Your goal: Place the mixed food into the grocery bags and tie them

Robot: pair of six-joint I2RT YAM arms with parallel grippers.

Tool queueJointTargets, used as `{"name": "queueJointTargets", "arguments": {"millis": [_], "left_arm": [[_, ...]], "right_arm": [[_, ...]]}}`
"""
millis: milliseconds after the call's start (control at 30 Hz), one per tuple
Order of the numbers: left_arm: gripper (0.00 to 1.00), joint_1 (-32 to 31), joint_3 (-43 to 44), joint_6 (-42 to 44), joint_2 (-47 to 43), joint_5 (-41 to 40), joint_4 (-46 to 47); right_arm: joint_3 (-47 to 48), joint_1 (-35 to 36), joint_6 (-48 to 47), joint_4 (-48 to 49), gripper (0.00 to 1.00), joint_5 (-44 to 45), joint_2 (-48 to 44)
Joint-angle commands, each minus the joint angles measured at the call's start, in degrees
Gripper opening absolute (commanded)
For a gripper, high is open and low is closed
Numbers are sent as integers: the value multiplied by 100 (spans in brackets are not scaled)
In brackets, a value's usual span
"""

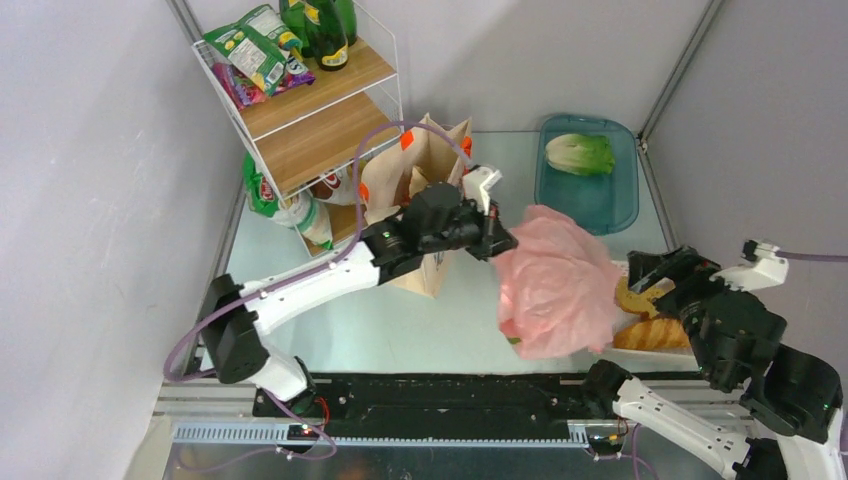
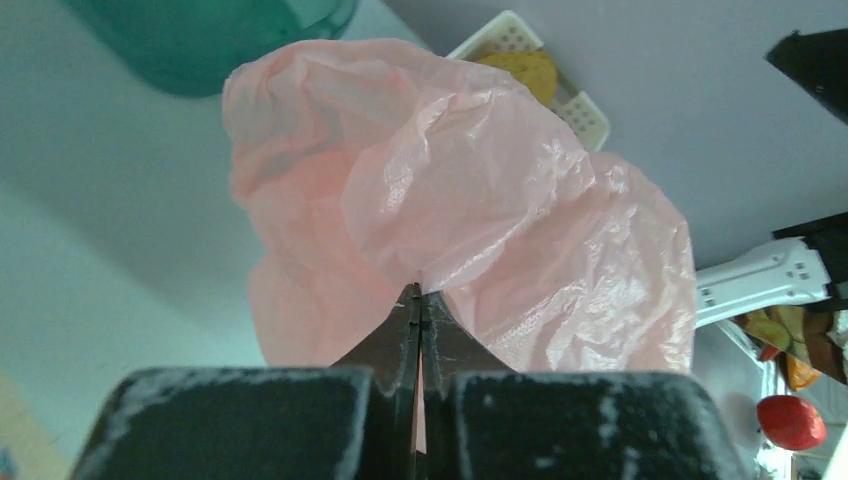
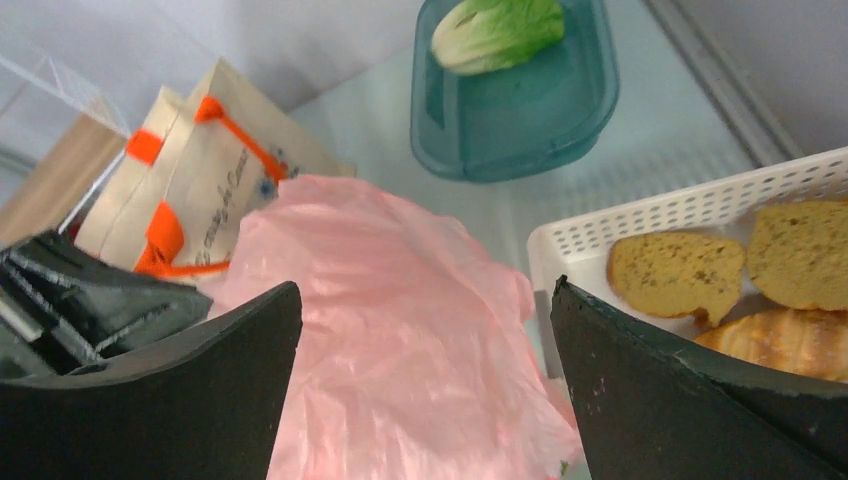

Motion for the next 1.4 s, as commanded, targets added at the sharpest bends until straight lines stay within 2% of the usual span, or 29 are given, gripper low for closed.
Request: {"name": "queueJointTargets", "arguments": {"millis": [0, 100, 267, 400, 700, 933, 1067, 1200, 1267, 1300, 1333, 1367], "left_arm": [[0, 479, -901, -66, -389, 54, -48], [0, 762, -1199, -3, -517, 158, -46], [0, 1080, -1514, 194, -641, 22, -70], [1, 1160, -1526, 248, -523, -47, -163], [1, 1376, -935, 376, -17, -98, -444], [0, 1421, -247, 521, 777, -185, -617], [0, 1423, 249, 534, 1255, -108, -729], [0, 1419, 573, 415, 1521, 79, -727], [0, 1380, 696, 420, 1526, 188, -728], [0, 1360, 730, 455, 1475, 207, -726], [0, 1322, 790, 543, 1443, 201, -726], [0, 1280, 812, 587, 1373, 175, -724]], "right_arm": [[-219, 26, -465, 244, 97, -1015, 102], [-643, 26, -743, 550, 97, -1885, 241], [-1363, 26, -367, 618, 99, -2318, 771], [-2026, 33, -11, 1067, 99, -2568, 748], [-2957, 26, 434, 1421, 99, -2856, 509], [-3555, 25, 124, 2718, 98, -3337, 470], [-3616, -19, -106, 3364, 98, -3395, 1100], [-3620, -189, -46, 3995, 89, -3824, 1601], [-3616, -220, -18, 4291, 77, -4011, 1732], [-3616, -224, -29, 4470, 59, -4095, 1763], [-3616, -229, -52, 4627, 47, -4187, 1802], [-3611, -233, -55, 4704, 29, -4236, 1820]]}}
